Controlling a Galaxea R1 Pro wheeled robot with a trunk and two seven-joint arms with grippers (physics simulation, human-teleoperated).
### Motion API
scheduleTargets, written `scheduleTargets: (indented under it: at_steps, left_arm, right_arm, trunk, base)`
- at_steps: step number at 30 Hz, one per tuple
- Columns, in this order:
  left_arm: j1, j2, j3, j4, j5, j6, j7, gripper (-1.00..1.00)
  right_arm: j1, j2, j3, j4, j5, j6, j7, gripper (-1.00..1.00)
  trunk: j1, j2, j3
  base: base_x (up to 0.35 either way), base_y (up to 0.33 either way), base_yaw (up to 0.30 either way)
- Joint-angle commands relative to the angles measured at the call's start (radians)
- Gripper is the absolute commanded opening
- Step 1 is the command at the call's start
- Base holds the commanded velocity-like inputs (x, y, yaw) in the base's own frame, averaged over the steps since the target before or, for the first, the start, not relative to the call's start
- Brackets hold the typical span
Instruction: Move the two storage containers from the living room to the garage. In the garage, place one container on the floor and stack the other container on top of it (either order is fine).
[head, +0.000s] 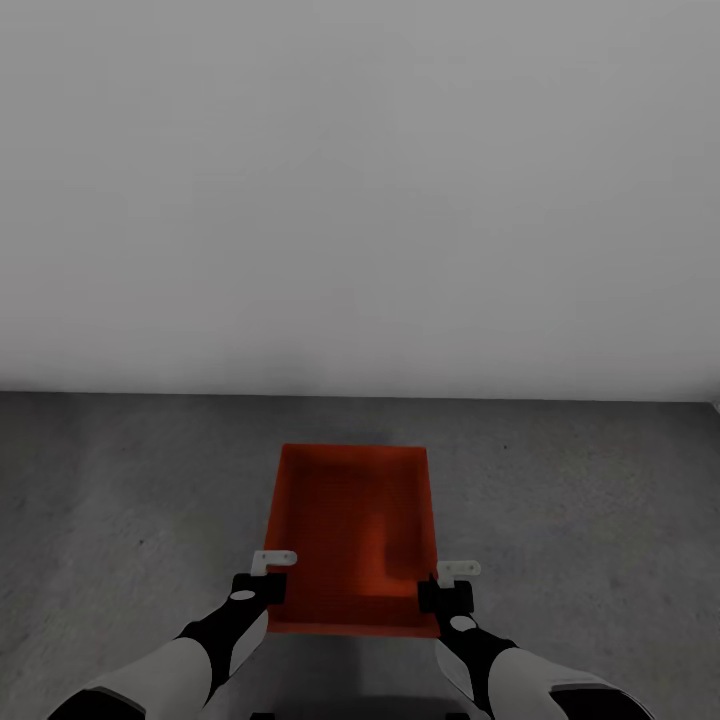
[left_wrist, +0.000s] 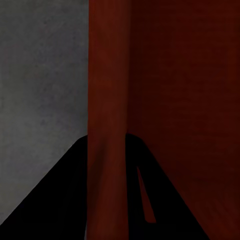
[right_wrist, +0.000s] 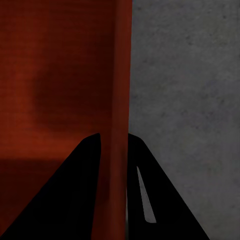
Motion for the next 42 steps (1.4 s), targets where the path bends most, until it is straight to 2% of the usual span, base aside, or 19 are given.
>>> scheduleTargets:
  at_steps: [1, 17, 42]
  left_arm:
    - [-0.001, -0.003, 0.032, 0.004, 0.091, 0.000, 0.009, -1.00]
    - [-0.001, -0.006, 0.031, 0.003, 0.091, 0.000, 0.010, -1.00]
    - [-0.001, -0.006, 0.032, 0.003, 0.091, 0.000, 0.009, -1.00]
  right_arm:
    - [-0.001, 0.000, -0.024, -0.003, 0.001, -0.010, -0.010, -1.00]
    - [-0.001, 0.000, -0.023, -0.003, 0.001, -0.013, -0.010, -1.00]
    - [-0.001, 0.000, -0.022, -0.003, 0.001, -0.013, -0.010, -1.00]
  trunk:
    - [0.000, -0.001, 0.000]
    - [0.000, -0.001, 0.000]
    - [0.096, -0.176, -0.079]
  base:
    - [0.000, 0.000, 0.000]
    - [0.000, 0.000, 0.000]
    - [0.000, 0.000, 0.000]
